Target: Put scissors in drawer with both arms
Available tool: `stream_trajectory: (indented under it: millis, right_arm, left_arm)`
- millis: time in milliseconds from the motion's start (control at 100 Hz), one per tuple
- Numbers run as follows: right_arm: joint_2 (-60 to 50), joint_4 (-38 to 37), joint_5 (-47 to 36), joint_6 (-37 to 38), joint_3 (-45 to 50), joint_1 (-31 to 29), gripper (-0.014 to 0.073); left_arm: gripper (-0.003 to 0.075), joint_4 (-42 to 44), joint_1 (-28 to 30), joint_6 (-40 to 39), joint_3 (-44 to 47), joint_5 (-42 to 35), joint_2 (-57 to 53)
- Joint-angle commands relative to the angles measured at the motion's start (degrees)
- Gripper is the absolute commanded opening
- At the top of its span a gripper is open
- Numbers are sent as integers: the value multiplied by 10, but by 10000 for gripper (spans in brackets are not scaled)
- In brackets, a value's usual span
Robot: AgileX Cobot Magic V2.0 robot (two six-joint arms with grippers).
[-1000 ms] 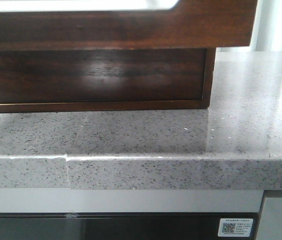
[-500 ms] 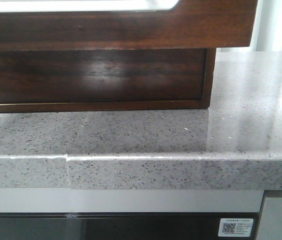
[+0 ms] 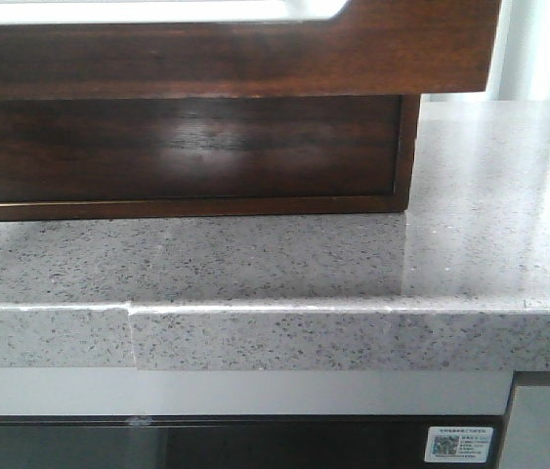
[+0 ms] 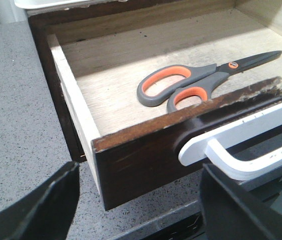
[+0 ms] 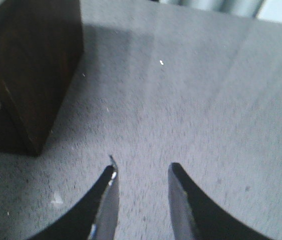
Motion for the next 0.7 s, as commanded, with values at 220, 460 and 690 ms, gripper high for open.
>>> stream_trajectory:
  millis: [220, 460, 690]
  right_arm:
    - [-55, 64, -71, 12, 99, -10, 201]
    - [-55, 64, -76, 12, 99, -10, 201]
    - [-55, 64, -76, 7, 99, -10, 109]
  left_arm:
    - [473, -15, -4, -5, -17, -37, 4]
    - [417, -15, -4, -5, -17, -37, 4]
    - [191, -15, -4, -5, -17, -37, 4]
